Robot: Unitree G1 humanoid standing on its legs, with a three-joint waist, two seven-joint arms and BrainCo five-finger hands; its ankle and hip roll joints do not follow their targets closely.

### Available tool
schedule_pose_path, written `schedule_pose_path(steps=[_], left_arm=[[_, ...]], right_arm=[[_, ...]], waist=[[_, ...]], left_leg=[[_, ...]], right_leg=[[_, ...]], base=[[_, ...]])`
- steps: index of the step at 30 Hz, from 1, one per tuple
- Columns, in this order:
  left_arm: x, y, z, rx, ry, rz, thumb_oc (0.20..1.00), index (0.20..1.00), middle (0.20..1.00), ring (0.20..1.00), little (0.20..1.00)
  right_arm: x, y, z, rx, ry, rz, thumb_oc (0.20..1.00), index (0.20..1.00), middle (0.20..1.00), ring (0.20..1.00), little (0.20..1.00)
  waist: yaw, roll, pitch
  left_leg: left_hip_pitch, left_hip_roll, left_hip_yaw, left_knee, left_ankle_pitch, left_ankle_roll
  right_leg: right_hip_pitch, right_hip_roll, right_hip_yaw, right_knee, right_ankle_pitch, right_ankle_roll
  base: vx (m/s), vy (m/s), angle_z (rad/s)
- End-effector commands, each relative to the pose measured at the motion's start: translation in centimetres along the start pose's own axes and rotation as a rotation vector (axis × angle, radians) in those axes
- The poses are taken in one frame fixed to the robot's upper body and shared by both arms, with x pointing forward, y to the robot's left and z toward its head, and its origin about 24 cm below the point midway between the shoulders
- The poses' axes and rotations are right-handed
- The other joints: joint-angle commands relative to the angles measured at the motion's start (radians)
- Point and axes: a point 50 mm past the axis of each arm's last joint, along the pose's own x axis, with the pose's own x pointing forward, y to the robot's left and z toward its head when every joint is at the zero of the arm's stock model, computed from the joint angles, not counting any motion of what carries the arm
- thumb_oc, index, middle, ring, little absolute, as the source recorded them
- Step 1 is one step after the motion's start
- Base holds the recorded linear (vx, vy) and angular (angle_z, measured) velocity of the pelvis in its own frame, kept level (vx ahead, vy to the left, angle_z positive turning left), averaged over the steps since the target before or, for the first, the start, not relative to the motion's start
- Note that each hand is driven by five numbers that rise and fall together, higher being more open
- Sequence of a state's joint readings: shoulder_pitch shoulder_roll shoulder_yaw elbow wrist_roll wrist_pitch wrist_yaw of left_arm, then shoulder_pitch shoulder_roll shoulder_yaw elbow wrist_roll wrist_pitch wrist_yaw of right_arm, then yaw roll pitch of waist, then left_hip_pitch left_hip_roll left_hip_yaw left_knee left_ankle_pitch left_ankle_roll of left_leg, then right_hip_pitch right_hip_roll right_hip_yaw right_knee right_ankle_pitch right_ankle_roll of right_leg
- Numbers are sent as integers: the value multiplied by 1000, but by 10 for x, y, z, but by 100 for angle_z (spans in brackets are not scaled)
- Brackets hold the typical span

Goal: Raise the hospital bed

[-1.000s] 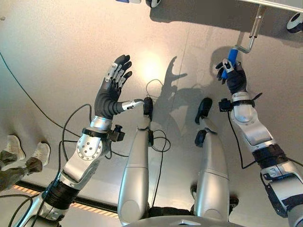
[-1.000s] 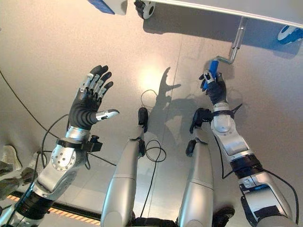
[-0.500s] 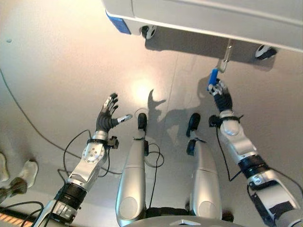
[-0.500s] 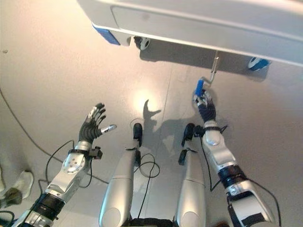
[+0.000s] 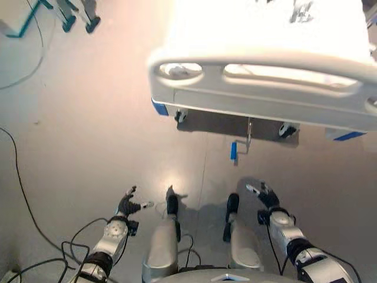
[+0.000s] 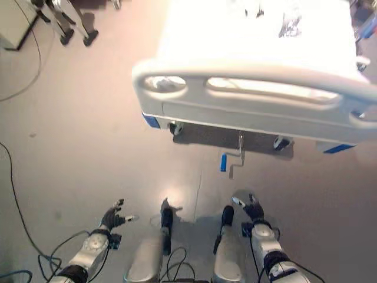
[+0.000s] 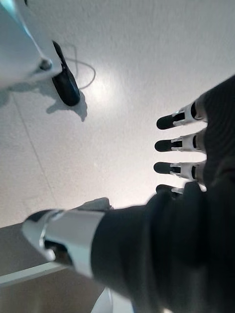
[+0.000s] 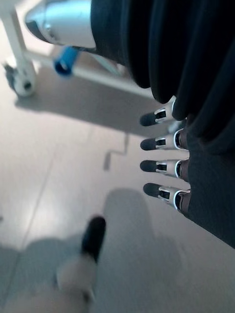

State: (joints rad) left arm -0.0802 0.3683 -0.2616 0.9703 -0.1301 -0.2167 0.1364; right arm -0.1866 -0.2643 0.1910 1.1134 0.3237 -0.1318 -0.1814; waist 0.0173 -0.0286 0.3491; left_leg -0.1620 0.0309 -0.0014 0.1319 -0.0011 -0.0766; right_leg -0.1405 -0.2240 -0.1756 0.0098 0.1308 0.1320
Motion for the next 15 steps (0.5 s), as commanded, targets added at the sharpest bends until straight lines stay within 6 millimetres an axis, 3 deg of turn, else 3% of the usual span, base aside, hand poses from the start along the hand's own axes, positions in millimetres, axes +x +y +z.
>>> schedule_pose_path(steps=[1, 2, 4, 9, 15], left_arm=[[-2, 5, -7, 14, 20, 5, 1000, 1000, 1000, 1000, 1000], [-2, 4, -7, 14, 20, 5, 1000, 1000, 1000, 1000, 1000], [-8, 1, -24, -6, 82, 9, 1000, 1000, 1000, 1000, 1000], [-15, -10, -38, -26, 138, 4, 1000, 1000, 1000, 1000, 1000], [-21, -18, -50, -26, 189, -4, 1000, 1000, 1000, 1000, 1000]], right_arm=[[-2, -18, -16, -6, 63, -44, 1000, 1000, 1000, 1000, 1000], [-2, -18, -16, -6, 63, -44, 1000, 1000, 1000, 1000, 1000], [-10, -21, -42, -21, 147, -53, 1000, 1000, 1000, 1000, 1000], [-23, -26, -73, 36, 244, -89, 1000, 1000, 1000, 1000, 1000], [-30, -27, -85, 90, 260, -124, 1000, 1000, 1000, 1000, 1000]], waist=[[2, 2, -72], [2, 2, -72], [-4, -1, -137], [-12, -8, -204], [-25, -9, -240]], left_leg=[[16, -19, -14, -95, 72, 4], [18, -18, -15, -97, 73, 4], [76, -11, -5, -152, 82, 0], [156, -7, 8, -190, 71, 9], [211, -2, 26, -206, 55, 17]], right_leg=[[52, -7, -48, 91, -76, 49], [54, -6, -48, 89, -75, 49], [99, 2, -50, 52, -64, 56], [158, 11, -38, 22, -59, 64], [194, 20, -12, 19, -72, 62]], base=[[50, 14, -4], [60, 6, -2], [42, 1, -4], [16, 9, -3], [15, 15, -8]])
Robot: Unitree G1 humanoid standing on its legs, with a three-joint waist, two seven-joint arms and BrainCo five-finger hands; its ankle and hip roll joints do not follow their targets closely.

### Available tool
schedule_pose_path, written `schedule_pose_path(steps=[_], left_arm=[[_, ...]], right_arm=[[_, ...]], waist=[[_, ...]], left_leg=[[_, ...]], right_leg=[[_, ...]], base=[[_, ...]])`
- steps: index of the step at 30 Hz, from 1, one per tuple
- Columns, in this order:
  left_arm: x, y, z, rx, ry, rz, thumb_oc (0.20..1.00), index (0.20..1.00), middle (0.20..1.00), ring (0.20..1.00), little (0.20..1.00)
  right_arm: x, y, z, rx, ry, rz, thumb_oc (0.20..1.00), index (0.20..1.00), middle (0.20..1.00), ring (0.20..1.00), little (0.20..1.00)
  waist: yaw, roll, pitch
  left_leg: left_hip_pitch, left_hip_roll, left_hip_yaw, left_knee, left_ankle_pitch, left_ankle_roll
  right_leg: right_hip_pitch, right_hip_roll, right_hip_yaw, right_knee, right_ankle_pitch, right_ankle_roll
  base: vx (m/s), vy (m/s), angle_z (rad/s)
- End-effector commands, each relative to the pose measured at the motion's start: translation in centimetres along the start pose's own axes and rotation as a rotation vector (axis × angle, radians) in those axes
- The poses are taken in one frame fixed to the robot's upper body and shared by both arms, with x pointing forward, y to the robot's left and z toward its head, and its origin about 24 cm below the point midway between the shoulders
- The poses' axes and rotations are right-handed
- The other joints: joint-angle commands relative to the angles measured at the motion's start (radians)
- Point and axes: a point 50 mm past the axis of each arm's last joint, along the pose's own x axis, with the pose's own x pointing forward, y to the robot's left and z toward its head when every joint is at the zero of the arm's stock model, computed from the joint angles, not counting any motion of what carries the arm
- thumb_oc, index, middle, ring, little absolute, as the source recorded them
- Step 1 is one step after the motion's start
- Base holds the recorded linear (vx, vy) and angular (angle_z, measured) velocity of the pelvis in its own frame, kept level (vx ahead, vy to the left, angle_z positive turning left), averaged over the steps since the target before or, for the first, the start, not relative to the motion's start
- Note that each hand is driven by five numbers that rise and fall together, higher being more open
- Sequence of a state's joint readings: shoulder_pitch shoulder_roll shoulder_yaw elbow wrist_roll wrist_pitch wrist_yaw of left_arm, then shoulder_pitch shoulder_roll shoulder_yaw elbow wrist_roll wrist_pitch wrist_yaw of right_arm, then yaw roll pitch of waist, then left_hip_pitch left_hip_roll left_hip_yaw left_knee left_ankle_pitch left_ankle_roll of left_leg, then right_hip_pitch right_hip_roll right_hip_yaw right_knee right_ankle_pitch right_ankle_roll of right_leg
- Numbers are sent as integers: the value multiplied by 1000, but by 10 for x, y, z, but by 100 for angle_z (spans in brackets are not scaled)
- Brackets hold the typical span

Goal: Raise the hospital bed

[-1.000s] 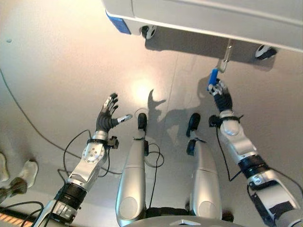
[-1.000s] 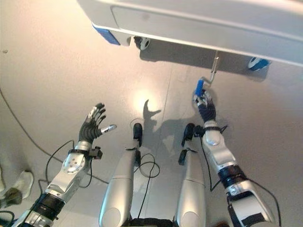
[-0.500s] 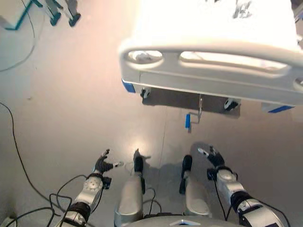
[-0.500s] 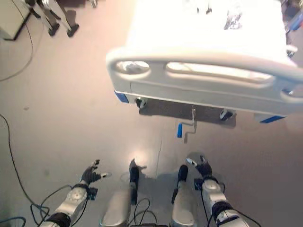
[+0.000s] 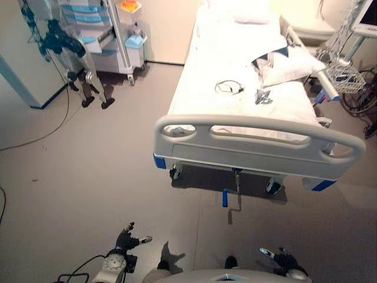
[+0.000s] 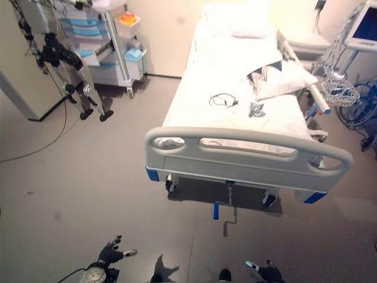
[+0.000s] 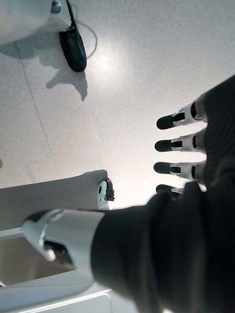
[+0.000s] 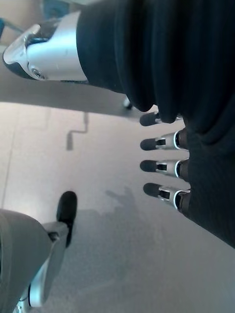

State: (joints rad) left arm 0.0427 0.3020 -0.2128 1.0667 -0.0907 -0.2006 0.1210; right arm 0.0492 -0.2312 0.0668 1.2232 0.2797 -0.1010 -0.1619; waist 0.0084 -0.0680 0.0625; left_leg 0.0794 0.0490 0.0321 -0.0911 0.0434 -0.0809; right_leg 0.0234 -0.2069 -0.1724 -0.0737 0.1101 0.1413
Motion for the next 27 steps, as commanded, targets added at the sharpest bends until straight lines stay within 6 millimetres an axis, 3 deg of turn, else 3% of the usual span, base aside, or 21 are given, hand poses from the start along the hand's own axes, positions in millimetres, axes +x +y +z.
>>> schedule_pose_path(steps=[1, 14, 27], left_arm=[[5, 1, 10, -9, -19, 38, 1000, 1000, 1000, 1000, 1000], [3, -16, 1, -9, 32, -13, 1000, 1000, 1000, 1000, 1000], [4, -17, 10, -54, -12, -38, 1000, 1000, 1000, 1000, 1000]], right_arm=[[4, 1, 31, 105, -91, -30, 1000, 1000, 1000, 1000, 1000], [3, 8, 34, 200, -109, -12, 1000, 1000, 1000, 1000, 1000], [3, 15, 39, 217, -129, 41, 1000, 1000, 1000, 1000, 1000]], waist=[[-18, 30, 34], [-27, 37, 8], [-30, 35, 11]], left_leg=[[-20, -19, -3, 14, 5, 23], [49, -16, 17, 11, -27, 30], [53, -9, 20, 10, -29, 26]], right_leg=[[39, 3, -13, 97, -53, 52], [94, 0, 1, 75, -63, 51], [102, 6, 8, 60, -71, 45]], base=[[0, 0, 0], [18, 7, -5], [2, 0, -1]])
